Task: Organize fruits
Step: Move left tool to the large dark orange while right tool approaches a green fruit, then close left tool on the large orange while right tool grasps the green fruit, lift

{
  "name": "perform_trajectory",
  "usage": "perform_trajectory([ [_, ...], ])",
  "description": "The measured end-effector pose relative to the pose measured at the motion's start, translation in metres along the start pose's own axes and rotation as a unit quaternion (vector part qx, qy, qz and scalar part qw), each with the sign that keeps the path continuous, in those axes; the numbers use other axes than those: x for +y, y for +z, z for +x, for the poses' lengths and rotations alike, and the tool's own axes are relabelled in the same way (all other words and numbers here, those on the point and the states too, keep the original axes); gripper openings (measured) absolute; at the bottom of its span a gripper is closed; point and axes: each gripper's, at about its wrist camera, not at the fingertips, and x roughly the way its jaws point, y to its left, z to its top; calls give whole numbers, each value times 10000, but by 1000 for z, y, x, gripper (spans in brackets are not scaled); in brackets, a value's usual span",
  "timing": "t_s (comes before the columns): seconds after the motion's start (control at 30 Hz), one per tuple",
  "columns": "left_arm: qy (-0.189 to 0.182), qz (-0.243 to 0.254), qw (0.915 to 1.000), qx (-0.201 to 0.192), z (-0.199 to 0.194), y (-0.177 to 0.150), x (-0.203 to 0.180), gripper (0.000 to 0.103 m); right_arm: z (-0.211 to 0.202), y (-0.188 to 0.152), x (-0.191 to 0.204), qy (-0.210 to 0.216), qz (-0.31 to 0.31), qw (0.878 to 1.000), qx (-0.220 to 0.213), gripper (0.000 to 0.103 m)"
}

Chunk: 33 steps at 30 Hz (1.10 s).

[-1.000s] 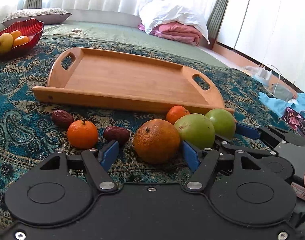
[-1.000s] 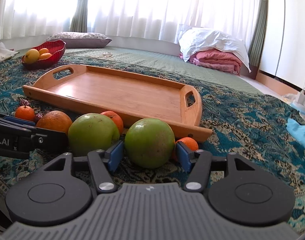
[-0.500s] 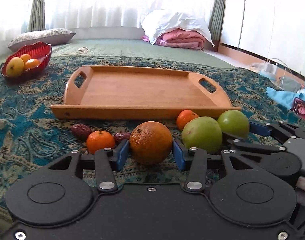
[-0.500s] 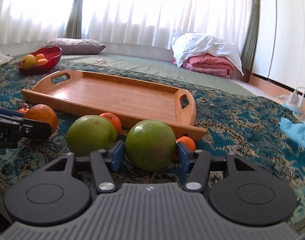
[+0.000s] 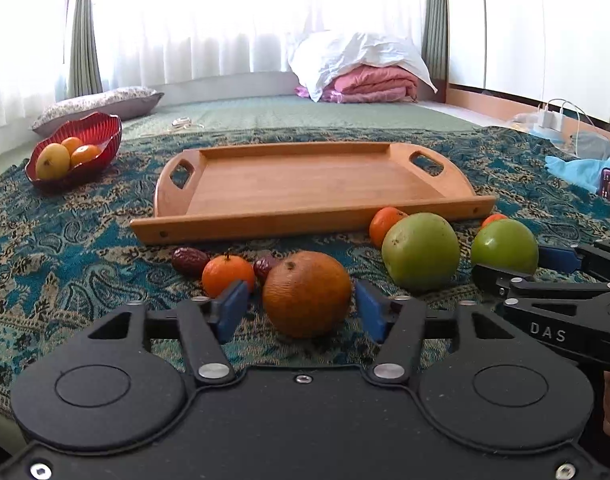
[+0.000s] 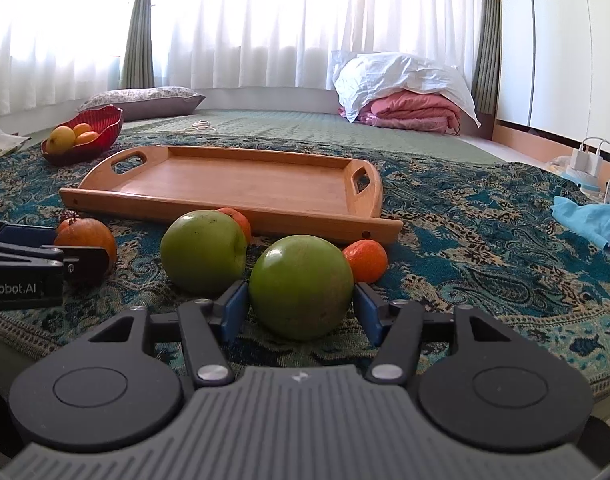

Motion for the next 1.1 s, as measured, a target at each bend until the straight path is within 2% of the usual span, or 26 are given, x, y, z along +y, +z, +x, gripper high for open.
perform_trajectory([
  [0.27, -184, -282, 9993, 131, 12, -4, 1, 61, 17, -1, -1, -47, 47, 10000, 74, 70],
  [0.47, -366, -503, 9978, 223, 21, -4, 5, 55, 26, 0, -2, -77, 101, 9999, 94, 71],
  [0.57, -340, -482, 9981, 195, 23, -4, 4, 49, 32, 2, -1, -107, 108, 9998, 89, 69],
  [0.63, -284, -456, 9984, 159, 22, -3, 2, 49, 34, 2, -1, -146, 154, 9998, 56, 59],
  [0.87, -140, -271, 9995, -93, 12, 8, 1, 48, 30, 3, -6, -189, 485, 9984, -216, 59],
  [1.1, 5, -250, 9991, -331, 7, 28, 9, 48, 18, 16, -7, -93, 564, 9969, -534, 59],
])
